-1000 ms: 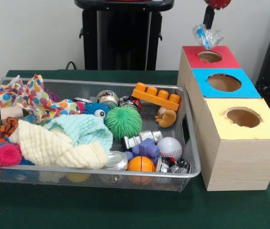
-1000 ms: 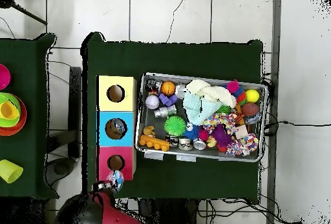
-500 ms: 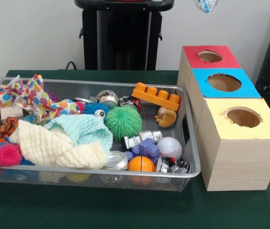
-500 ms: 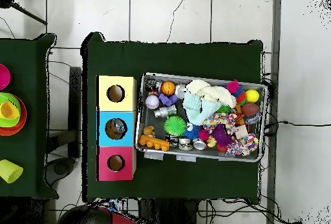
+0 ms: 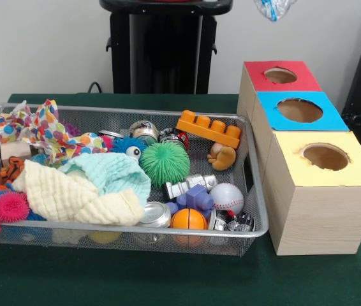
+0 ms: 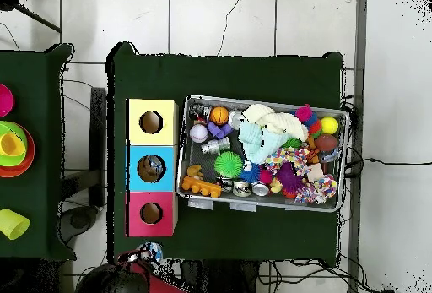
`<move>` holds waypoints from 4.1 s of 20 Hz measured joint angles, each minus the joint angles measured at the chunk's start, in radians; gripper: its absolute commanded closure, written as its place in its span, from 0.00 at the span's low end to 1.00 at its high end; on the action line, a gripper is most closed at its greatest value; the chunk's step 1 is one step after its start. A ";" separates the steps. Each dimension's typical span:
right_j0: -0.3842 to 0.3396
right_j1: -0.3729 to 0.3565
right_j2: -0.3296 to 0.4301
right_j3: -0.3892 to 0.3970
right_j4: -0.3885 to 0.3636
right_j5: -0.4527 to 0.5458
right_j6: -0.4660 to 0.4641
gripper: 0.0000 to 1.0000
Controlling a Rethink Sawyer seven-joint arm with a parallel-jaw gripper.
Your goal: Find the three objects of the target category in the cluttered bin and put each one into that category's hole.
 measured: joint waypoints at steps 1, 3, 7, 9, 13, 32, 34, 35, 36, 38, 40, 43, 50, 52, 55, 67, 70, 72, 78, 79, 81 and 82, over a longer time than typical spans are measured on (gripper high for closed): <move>0.000 0.001 0.000 0.001 0.003 -0.014 0.000 1.00; 0.000 0.006 0.000 0.001 0.009 -0.052 0.000 1.00; 0.000 0.019 0.000 0.001 0.021 -0.081 0.000 1.00; -0.003 0.031 0.002 -0.001 0.029 -0.091 0.000 1.00; -0.014 0.061 0.004 -0.008 0.036 -0.116 0.000 1.00; -0.068 0.226 0.068 -0.105 0.169 -0.258 0.000 1.00; -0.067 0.246 0.068 -0.130 0.175 -0.258 0.000 1.00; -0.067 0.251 0.068 -0.137 0.177 -0.258 0.000 1.00; -0.067 0.254 0.068 -0.142 0.178 -0.258 0.000 1.00; -0.064 0.270 0.068 -0.167 0.183 -0.258 0.001 1.00; -0.061 0.277 0.068 -0.178 0.186 -0.258 0.004 1.00; -0.053 0.295 0.068 -0.210 0.198 -0.258 0.019 1.00; -0.035 0.336 0.068 -0.272 0.220 -0.257 0.084 1.00; -0.033 0.350 0.069 -0.291 0.233 -0.257 0.110 1.00; -0.034 0.364 0.072 -0.304 0.259 -0.258 0.128 1.00; -0.027 0.423 0.097 -0.311 0.320 -0.286 0.131 1.00; -0.026 0.424 0.097 -0.309 0.322 -0.288 0.131 1.00; -0.026 0.425 0.097 -0.307 0.324 -0.291 0.131 1.00; -0.023 0.425 0.097 -0.303 0.330 -0.297 0.131 1.00; -0.022 0.425 0.097 -0.302 0.330 -0.300 0.131 1.00; -0.021 0.425 0.097 -0.301 0.330 -0.302 0.131 1.00; -0.020 0.427 0.097 -0.300 0.330 -0.303 0.131 1.00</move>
